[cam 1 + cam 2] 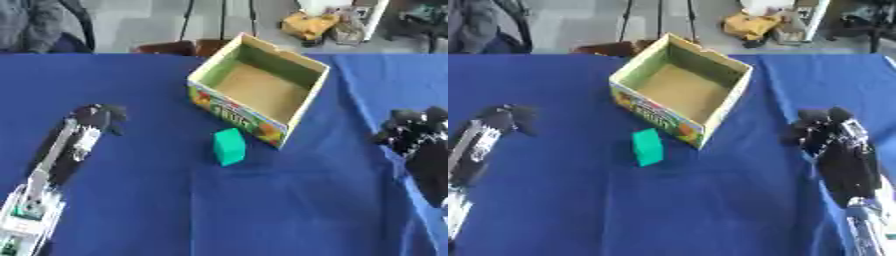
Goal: Pick up objects on the table and place them in the box.
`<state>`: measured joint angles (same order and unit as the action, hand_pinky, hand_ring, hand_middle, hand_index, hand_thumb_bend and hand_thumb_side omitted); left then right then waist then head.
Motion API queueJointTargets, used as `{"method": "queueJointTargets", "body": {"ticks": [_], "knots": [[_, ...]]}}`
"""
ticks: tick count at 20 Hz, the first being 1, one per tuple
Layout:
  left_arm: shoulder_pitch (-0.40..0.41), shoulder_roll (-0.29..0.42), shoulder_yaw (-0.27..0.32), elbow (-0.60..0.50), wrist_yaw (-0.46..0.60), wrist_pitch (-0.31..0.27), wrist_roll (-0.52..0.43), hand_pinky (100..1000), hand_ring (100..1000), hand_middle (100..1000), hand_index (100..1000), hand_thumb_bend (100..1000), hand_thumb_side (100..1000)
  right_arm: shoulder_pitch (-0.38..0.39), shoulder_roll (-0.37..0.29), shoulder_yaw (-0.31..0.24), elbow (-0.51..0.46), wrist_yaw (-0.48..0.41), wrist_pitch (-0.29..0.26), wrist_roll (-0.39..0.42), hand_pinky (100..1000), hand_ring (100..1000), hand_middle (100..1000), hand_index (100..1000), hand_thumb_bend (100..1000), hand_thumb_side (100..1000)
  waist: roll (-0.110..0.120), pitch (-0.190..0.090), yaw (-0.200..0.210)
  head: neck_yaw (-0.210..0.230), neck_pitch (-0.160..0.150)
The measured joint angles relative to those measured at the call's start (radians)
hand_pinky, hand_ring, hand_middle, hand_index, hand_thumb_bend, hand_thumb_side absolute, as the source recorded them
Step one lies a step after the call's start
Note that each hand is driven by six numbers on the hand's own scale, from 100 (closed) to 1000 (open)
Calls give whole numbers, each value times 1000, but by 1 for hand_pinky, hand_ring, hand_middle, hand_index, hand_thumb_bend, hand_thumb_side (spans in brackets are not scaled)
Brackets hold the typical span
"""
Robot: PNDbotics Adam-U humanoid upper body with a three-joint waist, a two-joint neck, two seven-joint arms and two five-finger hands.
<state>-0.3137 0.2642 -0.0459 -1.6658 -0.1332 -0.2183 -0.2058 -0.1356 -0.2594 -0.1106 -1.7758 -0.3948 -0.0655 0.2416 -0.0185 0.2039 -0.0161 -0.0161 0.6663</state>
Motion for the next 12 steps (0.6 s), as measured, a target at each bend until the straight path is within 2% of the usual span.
{"method": "queueJointTargets", "body": {"ticks": [12], "knots": [[-19,0,-12,-1,-90,1,16,607,812,601,665,216,833,0,0,0,0,0,0,0,638,578,574,738,100,867,0,-1,-2,2,0]]}}
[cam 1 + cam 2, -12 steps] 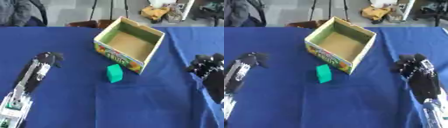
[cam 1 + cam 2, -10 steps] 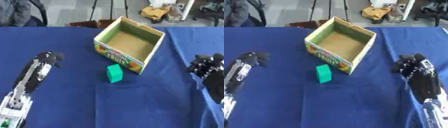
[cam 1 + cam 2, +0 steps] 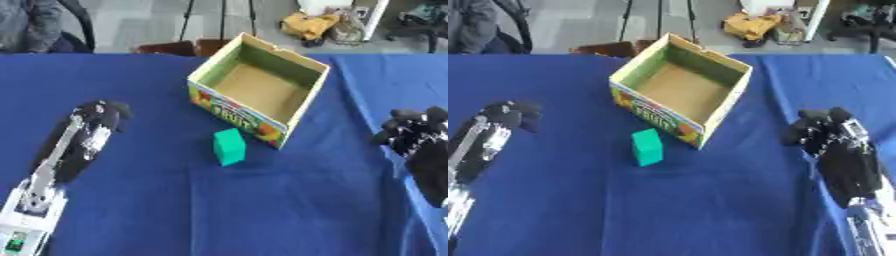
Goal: Pick up objects on the table and place them in the box.
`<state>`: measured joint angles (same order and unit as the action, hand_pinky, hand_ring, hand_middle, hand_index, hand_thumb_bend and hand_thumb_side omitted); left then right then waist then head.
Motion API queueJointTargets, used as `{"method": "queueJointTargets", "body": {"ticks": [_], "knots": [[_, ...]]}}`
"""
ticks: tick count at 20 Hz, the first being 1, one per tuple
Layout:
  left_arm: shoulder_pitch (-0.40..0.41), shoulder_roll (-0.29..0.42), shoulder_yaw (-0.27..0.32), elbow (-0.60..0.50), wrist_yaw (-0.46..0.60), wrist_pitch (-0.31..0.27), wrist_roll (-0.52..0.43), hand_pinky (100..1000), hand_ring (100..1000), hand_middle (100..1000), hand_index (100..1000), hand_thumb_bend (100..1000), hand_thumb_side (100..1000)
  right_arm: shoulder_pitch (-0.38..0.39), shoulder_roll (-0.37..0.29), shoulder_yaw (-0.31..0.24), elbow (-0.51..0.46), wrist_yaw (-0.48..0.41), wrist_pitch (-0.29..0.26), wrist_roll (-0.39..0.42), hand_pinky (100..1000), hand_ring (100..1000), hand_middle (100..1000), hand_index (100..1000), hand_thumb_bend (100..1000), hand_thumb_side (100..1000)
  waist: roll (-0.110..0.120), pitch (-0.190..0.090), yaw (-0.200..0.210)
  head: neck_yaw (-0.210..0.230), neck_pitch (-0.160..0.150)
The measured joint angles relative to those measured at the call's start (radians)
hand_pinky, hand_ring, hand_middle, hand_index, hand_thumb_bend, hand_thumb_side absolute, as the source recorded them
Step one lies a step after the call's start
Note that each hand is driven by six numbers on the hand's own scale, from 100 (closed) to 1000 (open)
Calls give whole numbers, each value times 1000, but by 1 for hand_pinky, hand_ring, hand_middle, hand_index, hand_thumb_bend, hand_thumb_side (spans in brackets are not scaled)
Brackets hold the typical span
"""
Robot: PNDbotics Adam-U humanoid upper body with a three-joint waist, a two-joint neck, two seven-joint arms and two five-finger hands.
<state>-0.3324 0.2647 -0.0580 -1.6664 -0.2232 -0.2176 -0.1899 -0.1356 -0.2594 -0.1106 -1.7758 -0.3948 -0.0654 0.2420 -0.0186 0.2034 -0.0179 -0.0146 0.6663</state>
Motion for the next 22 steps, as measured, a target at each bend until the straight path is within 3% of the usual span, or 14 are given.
{"method": "queueJointTargets", "body": {"ticks": [10,22], "knots": [[-31,0,-17,0,-105,6,-17,604,807,605,680,292,744,0,0,0,0,0,0,3,638,578,574,738,100,867,-2,0,-3,0,0],[-85,10,-45,1,-297,9,-76,606,783,604,705,507,598,0,0,1,0,0,0,8,638,578,574,738,100,867,-3,-1,-10,2,-17]]}}
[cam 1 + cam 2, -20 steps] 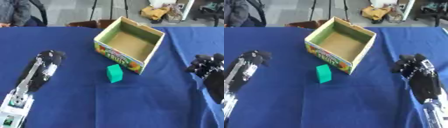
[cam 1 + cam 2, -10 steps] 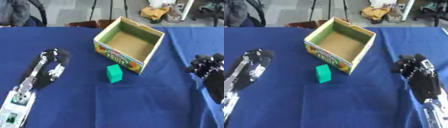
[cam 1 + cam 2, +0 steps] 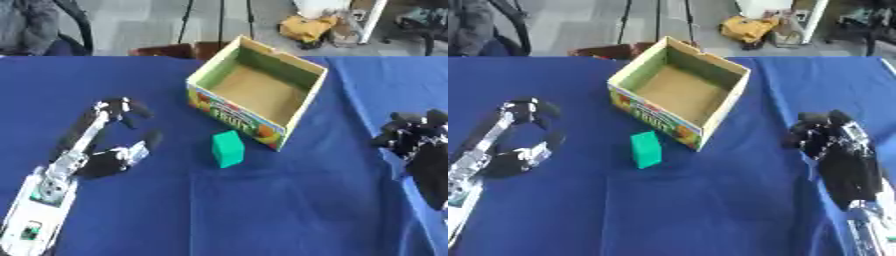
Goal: Pick up objects on the table and place them in the box.
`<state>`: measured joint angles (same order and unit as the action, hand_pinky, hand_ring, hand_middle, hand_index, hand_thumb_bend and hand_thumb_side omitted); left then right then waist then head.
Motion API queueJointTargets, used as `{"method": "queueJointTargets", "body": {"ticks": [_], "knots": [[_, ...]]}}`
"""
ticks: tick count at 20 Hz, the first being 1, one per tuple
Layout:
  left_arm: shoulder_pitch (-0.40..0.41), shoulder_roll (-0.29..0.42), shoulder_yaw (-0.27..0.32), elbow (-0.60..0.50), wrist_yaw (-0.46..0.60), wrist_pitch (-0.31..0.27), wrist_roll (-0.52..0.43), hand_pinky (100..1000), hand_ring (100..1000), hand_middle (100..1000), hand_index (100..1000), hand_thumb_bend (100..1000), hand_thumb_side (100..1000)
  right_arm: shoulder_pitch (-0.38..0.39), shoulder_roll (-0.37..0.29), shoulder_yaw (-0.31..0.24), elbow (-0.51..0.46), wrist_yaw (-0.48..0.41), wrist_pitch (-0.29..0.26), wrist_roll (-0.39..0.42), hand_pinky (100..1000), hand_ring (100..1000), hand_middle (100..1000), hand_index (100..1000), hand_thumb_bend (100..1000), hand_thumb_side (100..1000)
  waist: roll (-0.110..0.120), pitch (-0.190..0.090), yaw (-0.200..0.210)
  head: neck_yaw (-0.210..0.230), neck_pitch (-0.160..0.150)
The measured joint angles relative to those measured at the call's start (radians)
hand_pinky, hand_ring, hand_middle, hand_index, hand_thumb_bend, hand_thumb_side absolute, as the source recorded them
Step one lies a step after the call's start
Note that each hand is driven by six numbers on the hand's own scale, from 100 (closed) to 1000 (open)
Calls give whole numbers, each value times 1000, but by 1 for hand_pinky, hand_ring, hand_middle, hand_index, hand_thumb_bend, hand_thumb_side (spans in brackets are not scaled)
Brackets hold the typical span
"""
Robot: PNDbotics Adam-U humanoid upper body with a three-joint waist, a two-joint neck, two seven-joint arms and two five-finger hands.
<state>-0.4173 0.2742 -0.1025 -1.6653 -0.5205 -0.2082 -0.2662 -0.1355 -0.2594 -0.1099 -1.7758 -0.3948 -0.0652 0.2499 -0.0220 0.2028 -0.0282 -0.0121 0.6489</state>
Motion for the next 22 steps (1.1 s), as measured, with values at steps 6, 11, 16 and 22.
{"method": "queueJointTargets", "body": {"ticks": [6,11,16,22], "knots": [[-32,19,-31,4,-81,-15,-16,595,763,584,706,570,639,0,0,3,0,0,0,1,638,578,574,738,100,867,-3,-2,-5,0,-11],[-56,25,-52,19,-148,-21,-22,585,735,562,699,626,662,1,0,6,0,0,-2,3,638,578,574,738,100,866,-5,-5,-8,1,-17],[-80,25,-70,35,-224,-23,-20,580,712,549,690,675,678,4,0,6,0,0,-2,5,638,577,574,738,100,867,-6,-5,-8,2,-17],[-103,19,-98,68,-309,-24,-12,580,707,552,696,693,705,4,0,6,0,0,-1,7,638,577,573,738,100,868,-6,-5,-8,4,-17]]}}
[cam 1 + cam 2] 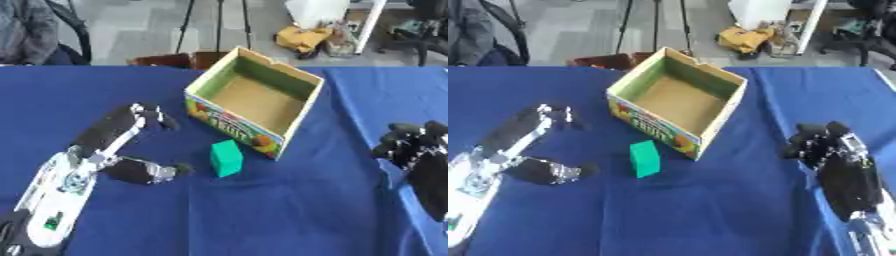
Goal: Pick up objects on the table and place them in the box.
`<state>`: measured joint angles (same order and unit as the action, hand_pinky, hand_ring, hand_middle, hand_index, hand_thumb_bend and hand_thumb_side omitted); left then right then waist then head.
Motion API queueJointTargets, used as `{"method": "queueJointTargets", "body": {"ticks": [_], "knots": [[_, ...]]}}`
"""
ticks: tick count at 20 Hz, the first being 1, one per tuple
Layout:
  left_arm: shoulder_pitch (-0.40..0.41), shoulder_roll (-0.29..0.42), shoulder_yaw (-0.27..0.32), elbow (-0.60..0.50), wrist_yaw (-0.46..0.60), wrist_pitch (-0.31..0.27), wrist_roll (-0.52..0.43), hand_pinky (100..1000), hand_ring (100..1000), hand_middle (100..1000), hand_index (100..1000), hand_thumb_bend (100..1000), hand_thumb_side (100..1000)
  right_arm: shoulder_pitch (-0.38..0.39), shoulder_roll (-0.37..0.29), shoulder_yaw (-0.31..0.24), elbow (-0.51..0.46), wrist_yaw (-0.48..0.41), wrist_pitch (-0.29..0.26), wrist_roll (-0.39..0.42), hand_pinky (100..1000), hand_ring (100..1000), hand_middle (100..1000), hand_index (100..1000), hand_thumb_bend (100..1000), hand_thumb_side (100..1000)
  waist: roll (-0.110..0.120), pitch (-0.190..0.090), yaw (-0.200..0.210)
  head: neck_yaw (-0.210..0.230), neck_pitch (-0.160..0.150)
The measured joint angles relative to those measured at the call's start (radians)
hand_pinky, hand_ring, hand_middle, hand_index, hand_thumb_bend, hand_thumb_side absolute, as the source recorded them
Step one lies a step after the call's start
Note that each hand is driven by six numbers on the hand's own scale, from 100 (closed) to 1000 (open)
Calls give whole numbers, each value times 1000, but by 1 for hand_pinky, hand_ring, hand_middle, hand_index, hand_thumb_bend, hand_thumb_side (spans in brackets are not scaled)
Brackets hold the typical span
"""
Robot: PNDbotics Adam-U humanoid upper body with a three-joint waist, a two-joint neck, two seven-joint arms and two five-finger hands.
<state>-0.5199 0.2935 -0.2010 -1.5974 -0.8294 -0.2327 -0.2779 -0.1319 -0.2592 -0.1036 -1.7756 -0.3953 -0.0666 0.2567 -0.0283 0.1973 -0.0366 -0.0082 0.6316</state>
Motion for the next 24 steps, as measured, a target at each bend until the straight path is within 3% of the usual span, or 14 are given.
{"method": "queueJointTargets", "body": {"ticks": [24], "knots": [[-99,-112,-24,228,-206,27,158,585,702,561,702,729,683,1,1,10,3,0,3,8,639,577,573,738,100,869,-5,-7,-19,15,1]]}}
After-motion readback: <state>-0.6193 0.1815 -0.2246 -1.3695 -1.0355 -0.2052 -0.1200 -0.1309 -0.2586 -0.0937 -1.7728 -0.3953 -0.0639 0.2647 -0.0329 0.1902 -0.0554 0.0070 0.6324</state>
